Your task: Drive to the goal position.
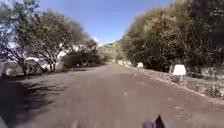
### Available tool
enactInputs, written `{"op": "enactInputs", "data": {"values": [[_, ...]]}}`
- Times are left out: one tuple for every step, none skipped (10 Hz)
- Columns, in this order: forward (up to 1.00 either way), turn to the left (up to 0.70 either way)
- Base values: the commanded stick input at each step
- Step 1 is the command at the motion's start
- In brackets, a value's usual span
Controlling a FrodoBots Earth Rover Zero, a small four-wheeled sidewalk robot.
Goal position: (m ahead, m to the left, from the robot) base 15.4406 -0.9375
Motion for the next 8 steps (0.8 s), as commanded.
{"op": "enactInputs", "data": {"values": [[0.50,0.00],[0.50,0.00],[0.50,0.00],[0.50,0.00],[0.50,0.00],[0.50,0.00],[0.50,0.00],[0.50,0.00]]}}
